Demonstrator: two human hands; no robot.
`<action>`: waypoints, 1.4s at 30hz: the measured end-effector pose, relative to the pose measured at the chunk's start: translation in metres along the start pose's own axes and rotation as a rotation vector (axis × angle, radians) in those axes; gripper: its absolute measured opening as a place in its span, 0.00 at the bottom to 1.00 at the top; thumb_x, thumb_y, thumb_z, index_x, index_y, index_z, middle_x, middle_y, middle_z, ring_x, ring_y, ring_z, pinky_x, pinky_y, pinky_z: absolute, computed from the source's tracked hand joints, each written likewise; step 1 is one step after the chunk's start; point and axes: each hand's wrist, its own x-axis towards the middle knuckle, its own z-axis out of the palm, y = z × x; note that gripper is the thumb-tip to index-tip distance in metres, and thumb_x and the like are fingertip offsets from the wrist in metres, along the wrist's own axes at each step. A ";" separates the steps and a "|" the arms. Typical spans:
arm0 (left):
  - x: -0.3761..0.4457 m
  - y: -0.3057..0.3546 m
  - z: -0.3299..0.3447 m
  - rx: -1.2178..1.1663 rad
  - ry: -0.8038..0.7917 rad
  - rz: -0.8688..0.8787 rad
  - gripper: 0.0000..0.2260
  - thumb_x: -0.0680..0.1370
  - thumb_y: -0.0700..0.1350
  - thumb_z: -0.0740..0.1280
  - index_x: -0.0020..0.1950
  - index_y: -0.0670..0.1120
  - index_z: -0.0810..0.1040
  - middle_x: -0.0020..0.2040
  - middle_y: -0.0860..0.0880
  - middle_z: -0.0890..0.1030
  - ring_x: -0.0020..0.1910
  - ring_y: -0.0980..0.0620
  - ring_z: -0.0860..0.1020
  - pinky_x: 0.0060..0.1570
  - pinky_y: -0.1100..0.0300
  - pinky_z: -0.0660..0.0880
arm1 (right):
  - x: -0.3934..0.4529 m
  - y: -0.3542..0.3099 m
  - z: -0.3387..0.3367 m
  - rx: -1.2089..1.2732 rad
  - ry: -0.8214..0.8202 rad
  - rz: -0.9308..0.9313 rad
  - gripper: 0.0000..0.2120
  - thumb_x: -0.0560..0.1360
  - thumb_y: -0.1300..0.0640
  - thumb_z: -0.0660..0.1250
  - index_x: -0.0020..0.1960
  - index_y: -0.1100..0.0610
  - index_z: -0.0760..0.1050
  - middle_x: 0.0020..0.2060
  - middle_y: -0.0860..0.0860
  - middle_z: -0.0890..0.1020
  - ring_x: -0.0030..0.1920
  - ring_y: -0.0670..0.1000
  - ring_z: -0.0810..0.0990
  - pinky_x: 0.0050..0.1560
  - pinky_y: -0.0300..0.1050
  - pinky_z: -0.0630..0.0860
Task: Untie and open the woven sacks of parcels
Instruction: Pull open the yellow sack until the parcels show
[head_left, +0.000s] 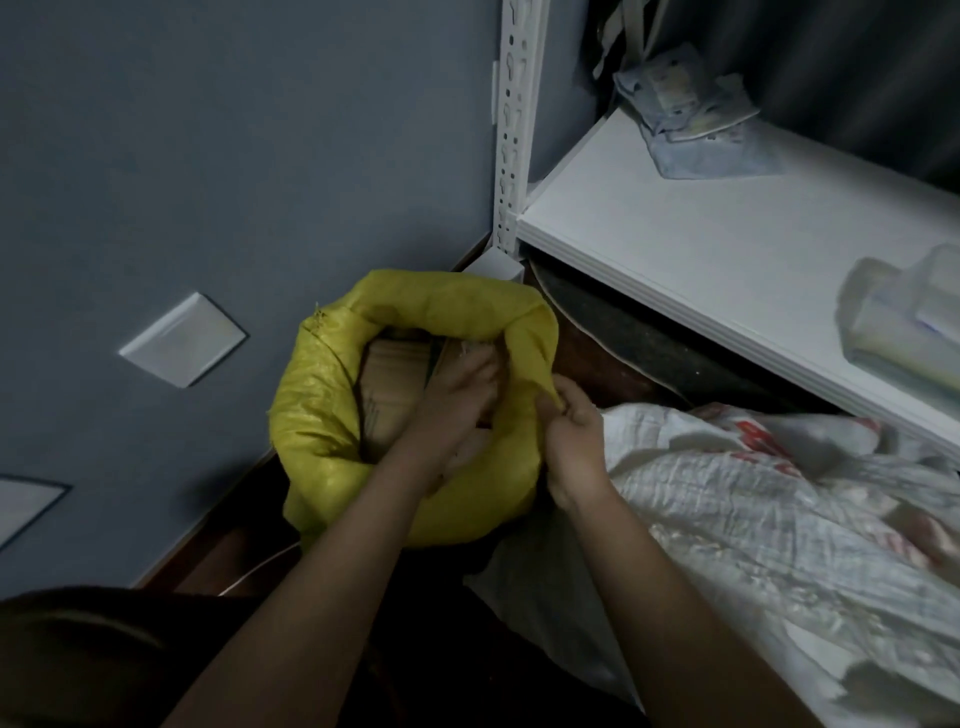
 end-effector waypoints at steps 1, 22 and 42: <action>-0.003 -0.008 -0.006 0.156 0.002 -0.010 0.16 0.80 0.43 0.63 0.67 0.53 0.72 0.62 0.54 0.76 0.57 0.58 0.76 0.55 0.63 0.73 | 0.005 -0.002 0.005 0.153 0.006 0.093 0.12 0.80 0.62 0.60 0.62 0.56 0.75 0.53 0.58 0.81 0.52 0.56 0.81 0.53 0.52 0.79; -0.039 -0.071 -0.105 0.242 0.784 -0.143 0.31 0.77 0.40 0.66 0.76 0.50 0.57 0.72 0.39 0.62 0.67 0.38 0.68 0.64 0.47 0.69 | -0.006 0.020 0.014 -1.254 -0.090 -0.283 0.27 0.76 0.62 0.62 0.74 0.63 0.59 0.62 0.60 0.75 0.59 0.58 0.76 0.53 0.46 0.74; -0.030 -0.066 -0.127 1.157 0.805 0.065 0.27 0.77 0.55 0.64 0.72 0.45 0.64 0.72 0.35 0.60 0.70 0.34 0.60 0.67 0.37 0.58 | 0.012 -0.021 0.036 -1.464 0.202 -0.935 0.31 0.64 0.54 0.67 0.68 0.55 0.69 0.68 0.62 0.68 0.65 0.65 0.66 0.61 0.62 0.67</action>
